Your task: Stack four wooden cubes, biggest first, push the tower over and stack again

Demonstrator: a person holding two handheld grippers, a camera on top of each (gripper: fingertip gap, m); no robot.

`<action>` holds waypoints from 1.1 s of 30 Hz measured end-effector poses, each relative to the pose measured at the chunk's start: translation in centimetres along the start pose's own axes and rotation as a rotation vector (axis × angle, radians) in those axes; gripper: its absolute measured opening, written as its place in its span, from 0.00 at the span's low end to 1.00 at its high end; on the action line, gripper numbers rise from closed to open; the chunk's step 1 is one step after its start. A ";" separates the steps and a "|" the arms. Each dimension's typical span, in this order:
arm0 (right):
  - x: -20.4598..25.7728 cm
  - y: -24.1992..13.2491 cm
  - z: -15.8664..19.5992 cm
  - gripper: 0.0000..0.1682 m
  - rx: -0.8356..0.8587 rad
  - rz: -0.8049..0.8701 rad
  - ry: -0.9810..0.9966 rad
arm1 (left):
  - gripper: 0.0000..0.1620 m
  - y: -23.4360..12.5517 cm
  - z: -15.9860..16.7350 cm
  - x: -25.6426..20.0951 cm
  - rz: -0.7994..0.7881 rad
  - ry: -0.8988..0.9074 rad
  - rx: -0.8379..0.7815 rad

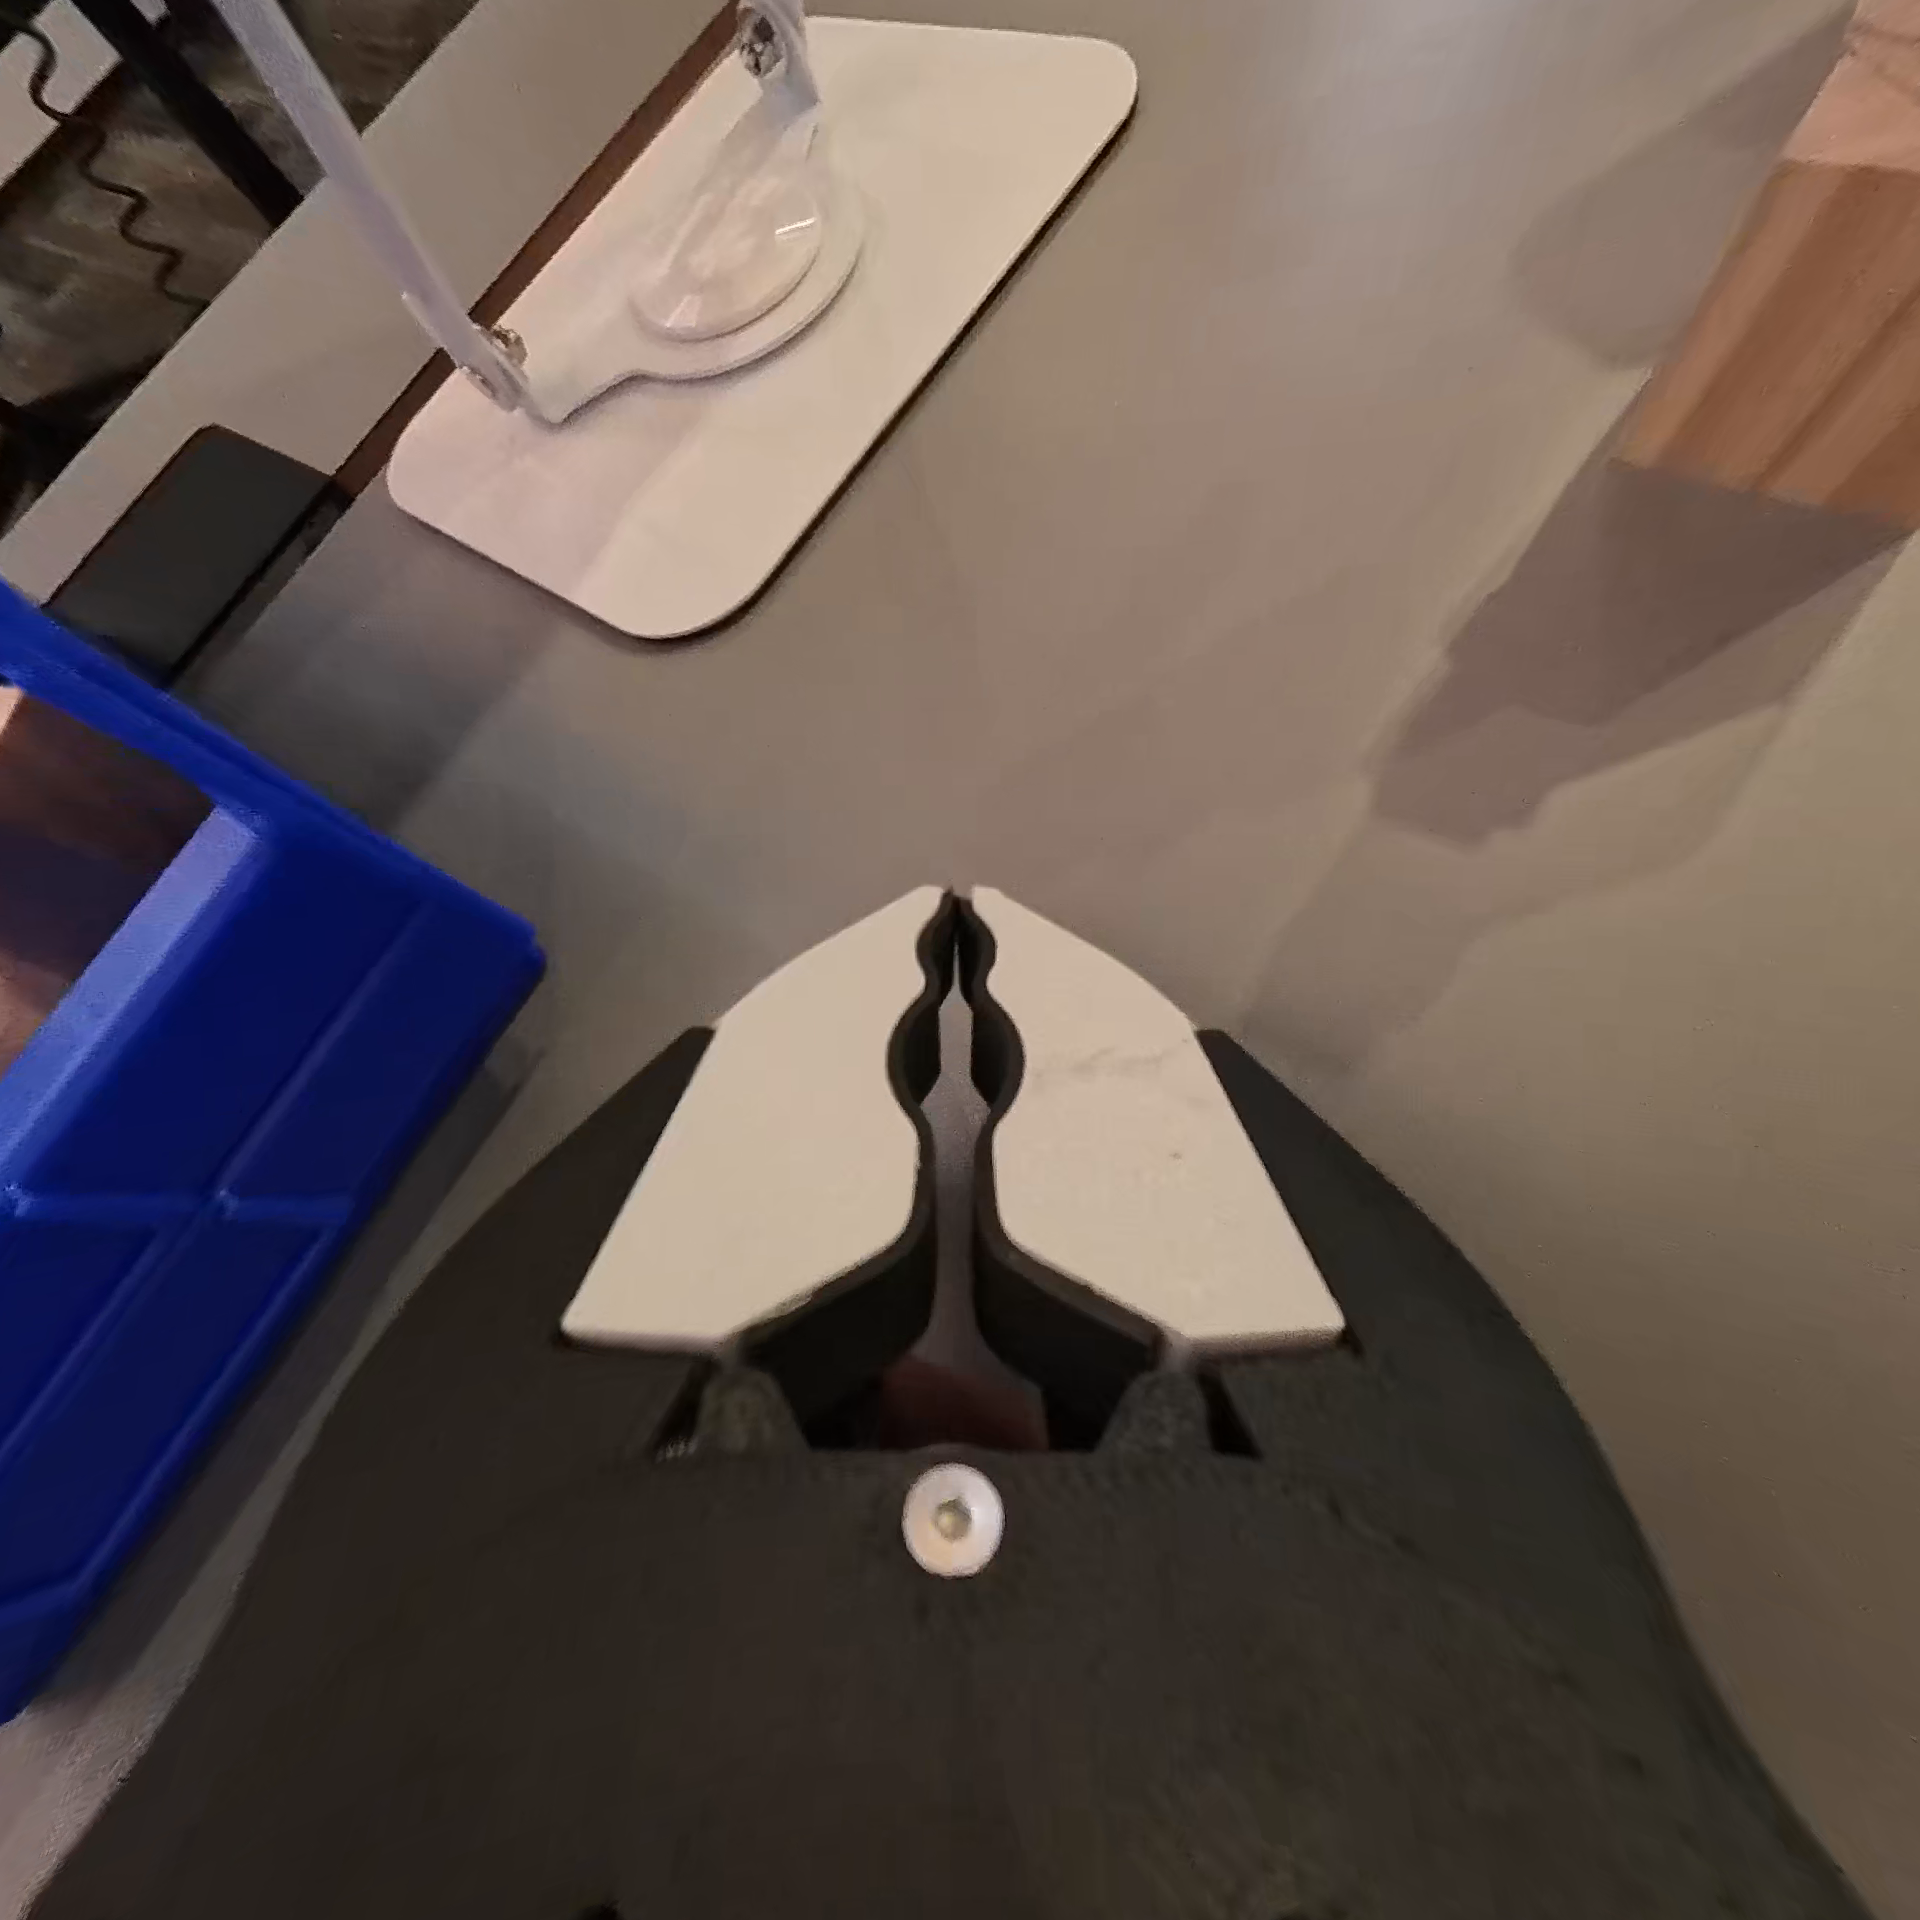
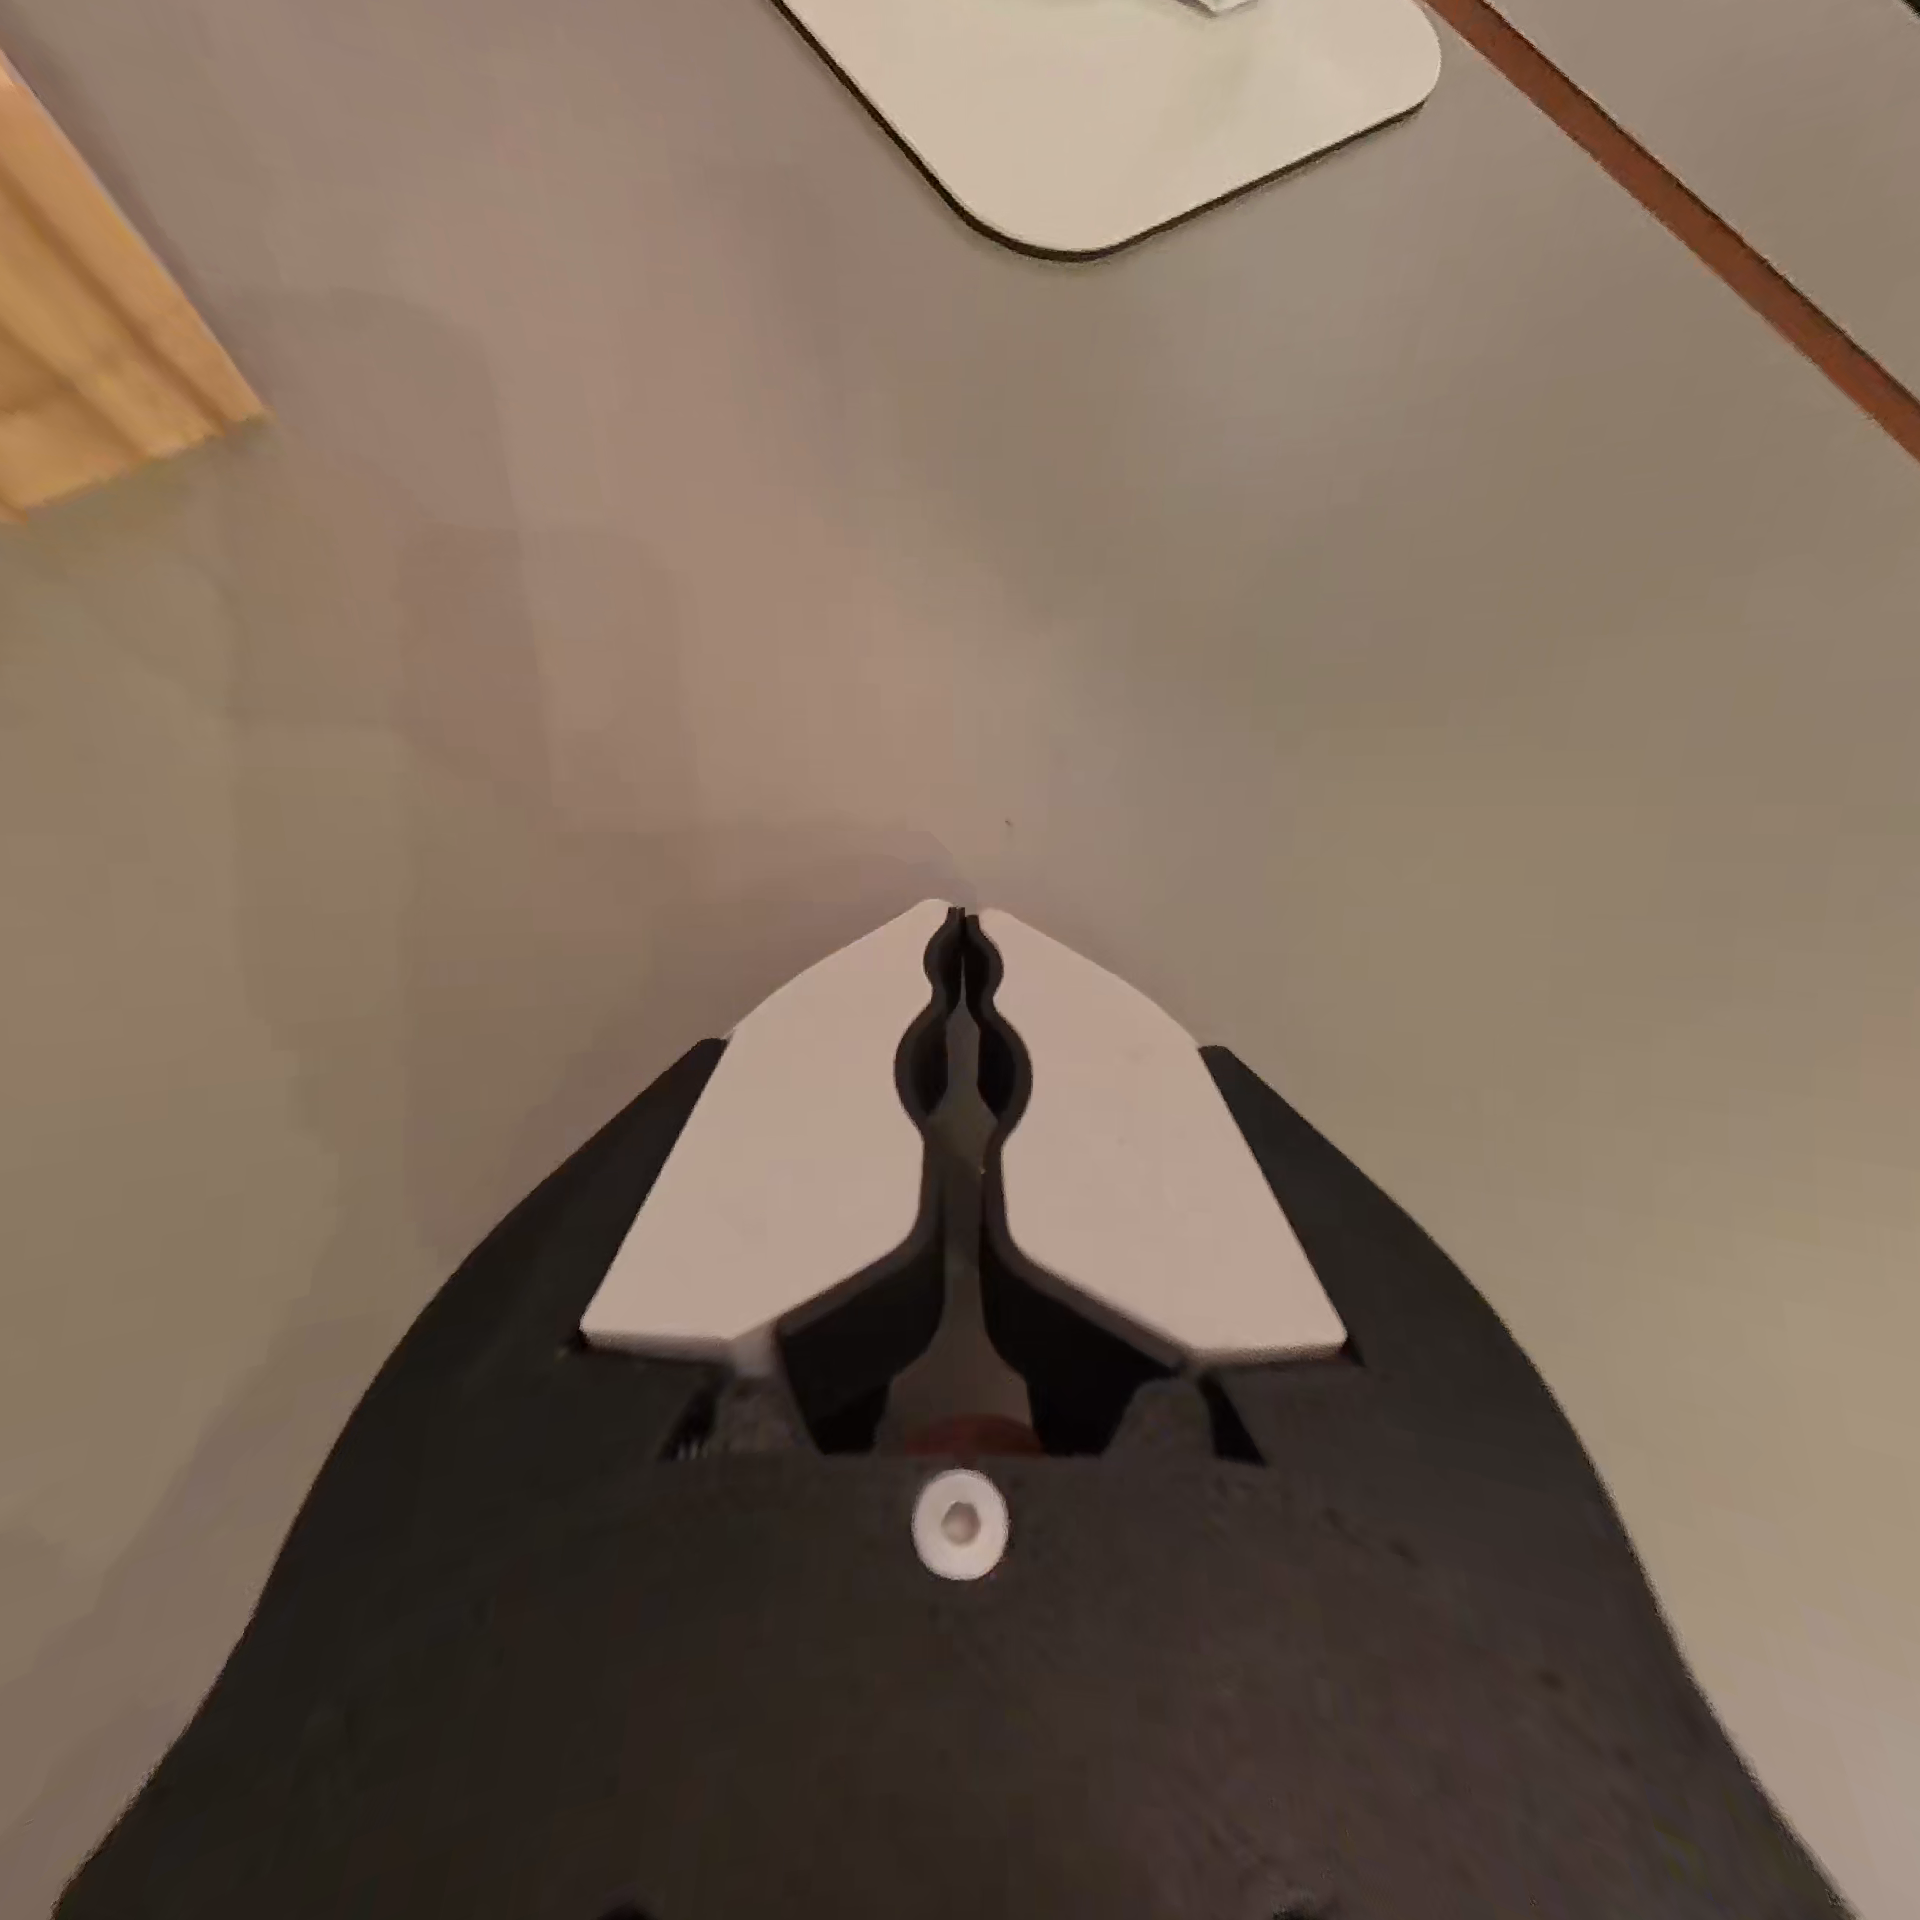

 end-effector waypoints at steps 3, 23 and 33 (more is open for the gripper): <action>-0.2 -0.3 0.2 0.00 0.012 0.017 0.006 | 0.00 -0.5 0.1 0.2 -0.037 -0.033 0.004; -3.7 -4.3 2.4 0.00 0.007 0.219 0.108 | 0.00 -4.0 1.3 1.7 -0.252 -0.064 -0.003; -3.7 -4.3 2.8 0.00 0.034 0.268 0.151 | 0.00 -5.7 2.2 2.2 -0.281 -0.050 0.005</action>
Point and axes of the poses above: each gripper's, where its closed fingertips meet, y out along the fingers, z out of its underside, x = y × z across the jaws, the point moved 4 cm from there along -y, back along the fingers, and after that the axes turned 15 degrees about -x, right-handed, at the moved point
